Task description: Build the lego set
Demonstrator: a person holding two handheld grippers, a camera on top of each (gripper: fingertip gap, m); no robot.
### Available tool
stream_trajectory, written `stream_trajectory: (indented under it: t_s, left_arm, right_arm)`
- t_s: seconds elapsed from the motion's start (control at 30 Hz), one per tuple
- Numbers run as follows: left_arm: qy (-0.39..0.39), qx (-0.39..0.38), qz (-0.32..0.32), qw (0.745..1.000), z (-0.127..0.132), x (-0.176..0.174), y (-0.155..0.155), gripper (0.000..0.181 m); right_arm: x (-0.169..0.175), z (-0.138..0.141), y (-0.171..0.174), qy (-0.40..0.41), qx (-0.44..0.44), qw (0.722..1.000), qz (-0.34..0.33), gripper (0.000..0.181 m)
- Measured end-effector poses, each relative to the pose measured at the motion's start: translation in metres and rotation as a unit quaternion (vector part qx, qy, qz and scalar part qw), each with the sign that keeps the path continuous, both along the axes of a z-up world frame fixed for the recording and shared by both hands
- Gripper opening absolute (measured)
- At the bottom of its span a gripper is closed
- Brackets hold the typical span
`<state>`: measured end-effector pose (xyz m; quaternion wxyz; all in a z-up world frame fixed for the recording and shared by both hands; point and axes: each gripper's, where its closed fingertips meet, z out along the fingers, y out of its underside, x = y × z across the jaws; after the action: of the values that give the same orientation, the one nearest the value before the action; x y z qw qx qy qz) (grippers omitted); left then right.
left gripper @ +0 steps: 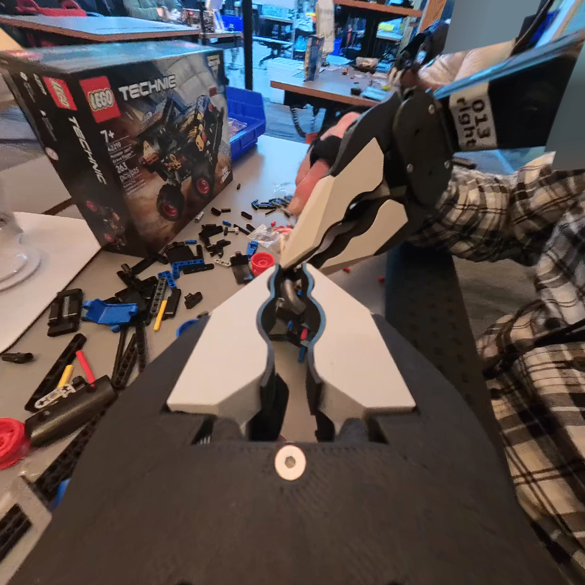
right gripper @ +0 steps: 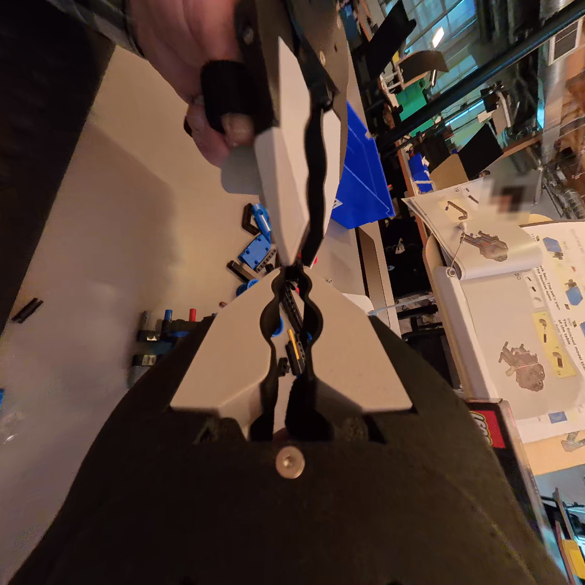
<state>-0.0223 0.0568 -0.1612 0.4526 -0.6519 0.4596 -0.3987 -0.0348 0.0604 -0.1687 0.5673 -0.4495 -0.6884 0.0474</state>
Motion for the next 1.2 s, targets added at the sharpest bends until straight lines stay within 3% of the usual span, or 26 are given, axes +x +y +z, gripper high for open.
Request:
stream_trajectory:
  t_s: [0.4, 0.63, 1.03, 1.2]
  left_arm:
    - [-0.038, -0.052, -0.006, 0.998, -0.016, 0.003, 0.018, 0.000]
    - [-0.058, -0.081, -0.027, 0.995, -0.012, 0.008, 0.013, 0.006]
    - [-0.078, -0.085, 0.000, 0.993, -0.008, 0.001, 0.023, 0.000]
    - [-0.073, -0.104, -0.013, 0.992, -0.010, 0.008, 0.019, 0.013]
  right_arm:
    - [0.007, -0.016, 0.014, 0.015, -0.012, 1.000, -0.023, 0.005]
    - [0.010, -0.016, 0.018, 0.035, -0.037, 0.998, -0.024, 0.005]
    - [0.011, -0.011, 0.019, 0.047, -0.019, 0.998, -0.026, 0.005]
    - [0.015, -0.008, 0.019, 0.056, -0.022, 0.998, -0.015, 0.005]
